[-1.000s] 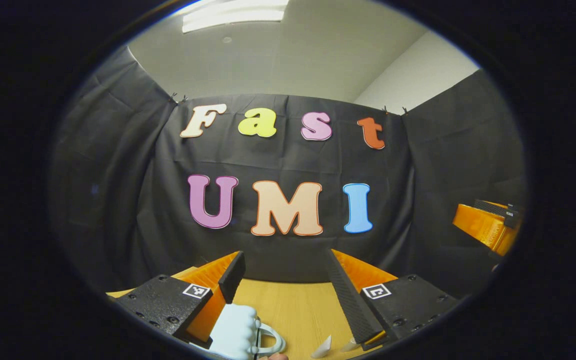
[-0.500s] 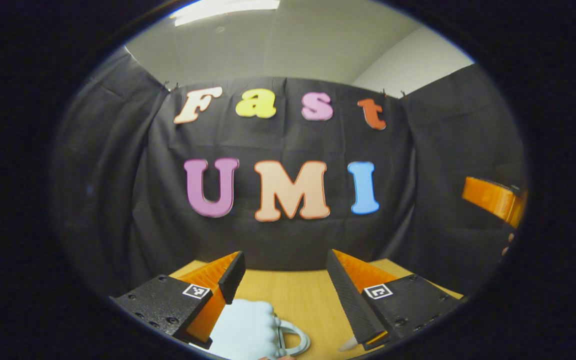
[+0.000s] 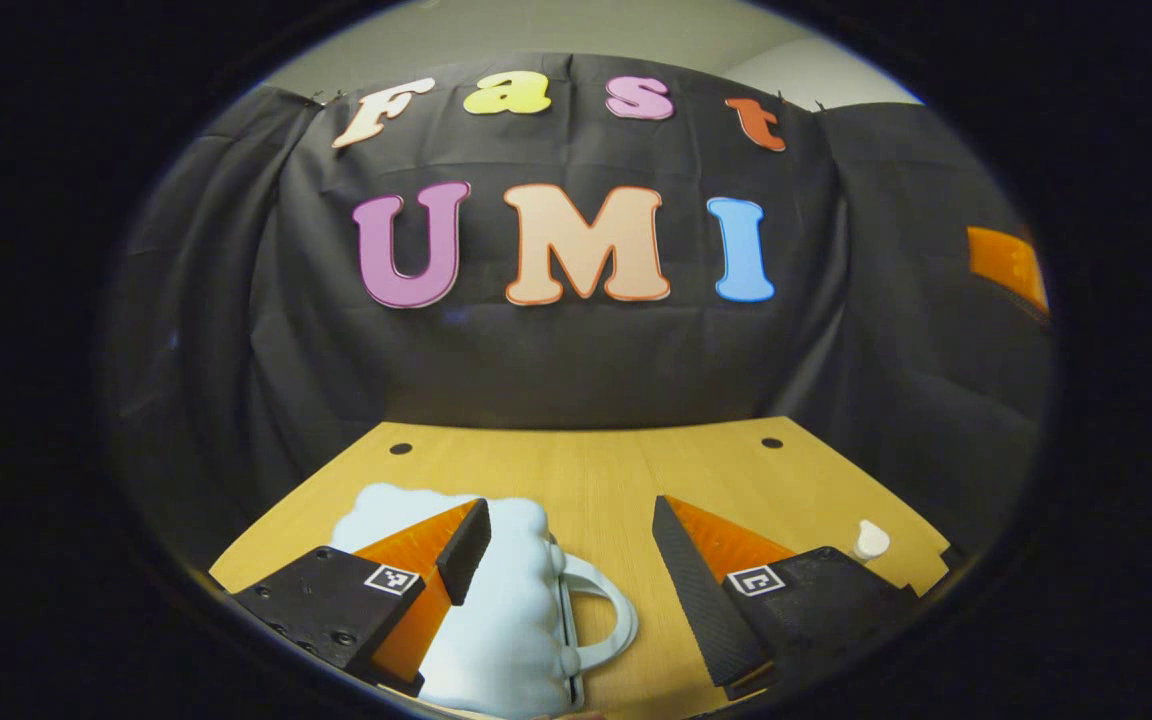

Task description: First open the suitcase, pack the skin care products into it, and then close the suitcase.

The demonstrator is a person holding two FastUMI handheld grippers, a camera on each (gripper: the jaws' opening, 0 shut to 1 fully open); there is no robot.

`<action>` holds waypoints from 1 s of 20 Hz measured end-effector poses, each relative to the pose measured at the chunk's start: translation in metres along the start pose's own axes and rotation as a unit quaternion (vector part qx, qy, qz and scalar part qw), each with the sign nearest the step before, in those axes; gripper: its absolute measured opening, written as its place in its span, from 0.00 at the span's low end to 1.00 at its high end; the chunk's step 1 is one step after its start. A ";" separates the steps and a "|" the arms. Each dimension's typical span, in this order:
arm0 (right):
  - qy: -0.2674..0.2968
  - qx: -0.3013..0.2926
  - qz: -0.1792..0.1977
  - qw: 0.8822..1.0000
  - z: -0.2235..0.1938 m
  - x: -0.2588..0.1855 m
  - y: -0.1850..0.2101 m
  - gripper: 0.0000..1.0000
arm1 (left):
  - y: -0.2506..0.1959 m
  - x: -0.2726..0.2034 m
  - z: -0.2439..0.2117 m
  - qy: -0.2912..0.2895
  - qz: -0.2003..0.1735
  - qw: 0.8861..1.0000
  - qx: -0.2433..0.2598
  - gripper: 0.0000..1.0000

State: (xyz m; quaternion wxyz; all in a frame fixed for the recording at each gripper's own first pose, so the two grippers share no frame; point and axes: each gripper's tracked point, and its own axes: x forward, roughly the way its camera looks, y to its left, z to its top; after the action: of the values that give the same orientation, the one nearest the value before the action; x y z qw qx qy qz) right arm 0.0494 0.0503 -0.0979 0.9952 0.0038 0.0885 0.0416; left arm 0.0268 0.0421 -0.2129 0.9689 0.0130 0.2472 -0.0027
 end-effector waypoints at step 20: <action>0.074 -0.026 -0.010 0.997 -0.045 0.003 -0.028 0.99 | -0.042 0.056 -0.122 0.210 0.002 0.978 0.009 0.92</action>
State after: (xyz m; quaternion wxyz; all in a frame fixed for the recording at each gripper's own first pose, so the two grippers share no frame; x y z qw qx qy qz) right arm 0.0471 0.0228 -0.1437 0.9860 -0.0258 0.1609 0.0344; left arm 0.0172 0.0033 -0.3474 0.8952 0.0228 0.4451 -0.0005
